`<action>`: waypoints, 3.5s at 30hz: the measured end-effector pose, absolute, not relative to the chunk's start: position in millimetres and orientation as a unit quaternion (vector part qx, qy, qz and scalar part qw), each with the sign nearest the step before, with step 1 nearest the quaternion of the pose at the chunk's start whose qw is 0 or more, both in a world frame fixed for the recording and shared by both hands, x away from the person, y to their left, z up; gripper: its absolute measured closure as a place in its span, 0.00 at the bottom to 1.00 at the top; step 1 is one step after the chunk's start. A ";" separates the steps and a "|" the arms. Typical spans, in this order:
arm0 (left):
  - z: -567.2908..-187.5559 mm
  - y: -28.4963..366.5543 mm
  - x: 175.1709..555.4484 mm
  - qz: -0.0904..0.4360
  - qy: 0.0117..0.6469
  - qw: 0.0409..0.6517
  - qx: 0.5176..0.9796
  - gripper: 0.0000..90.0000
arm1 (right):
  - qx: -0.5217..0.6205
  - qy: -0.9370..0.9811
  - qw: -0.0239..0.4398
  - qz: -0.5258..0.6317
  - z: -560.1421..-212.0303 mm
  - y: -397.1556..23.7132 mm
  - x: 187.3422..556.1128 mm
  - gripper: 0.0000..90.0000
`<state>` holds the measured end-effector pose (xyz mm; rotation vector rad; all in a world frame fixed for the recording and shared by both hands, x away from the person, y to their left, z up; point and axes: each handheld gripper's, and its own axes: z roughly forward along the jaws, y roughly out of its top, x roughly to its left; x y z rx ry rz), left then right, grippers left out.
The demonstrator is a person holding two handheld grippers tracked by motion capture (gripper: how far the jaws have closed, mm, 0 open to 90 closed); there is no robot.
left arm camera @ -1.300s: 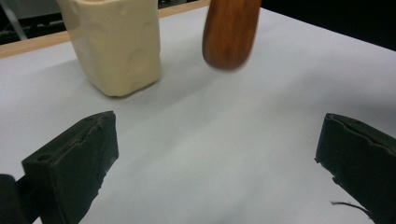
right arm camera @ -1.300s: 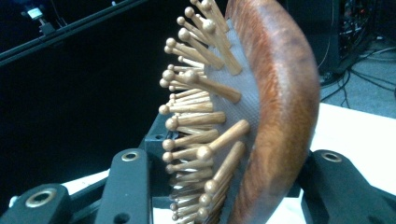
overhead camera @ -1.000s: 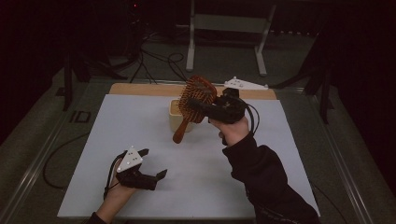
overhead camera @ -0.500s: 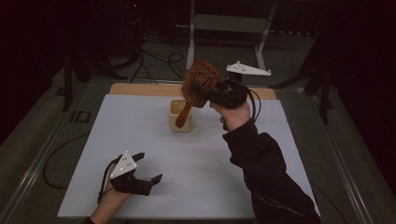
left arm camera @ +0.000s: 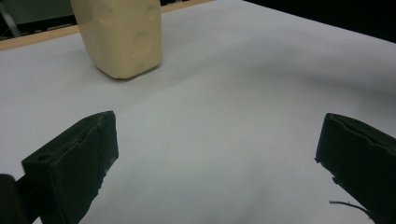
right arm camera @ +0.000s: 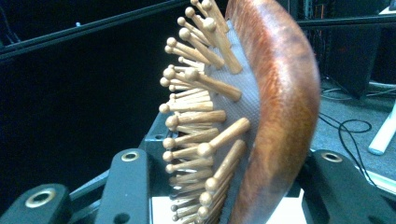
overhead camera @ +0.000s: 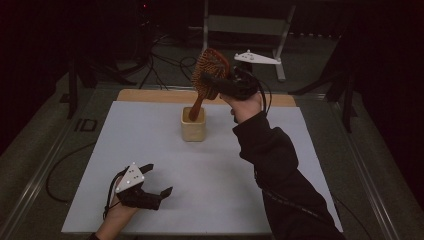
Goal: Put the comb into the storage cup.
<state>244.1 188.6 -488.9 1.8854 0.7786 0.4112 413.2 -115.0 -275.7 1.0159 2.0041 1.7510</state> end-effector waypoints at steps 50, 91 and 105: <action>-489.0 187.6 243.0 0.173 0.316 0.512 0.780 0.00 | 0.401 0.715 0.130 0.558 -381.8 -79.5 468.9 0.58; -490.0 187.6 244.4 0.169 0.318 0.514 0.778 0.00 | 0.423 0.711 0.089 0.555 -413.1 -95.2 486.2 0.52; -491.3 185.8 245.8 0.166 0.315 0.515 0.780 0.00 | 0.389 0.740 0.125 0.534 -403.9 -99.5 483.6 0.15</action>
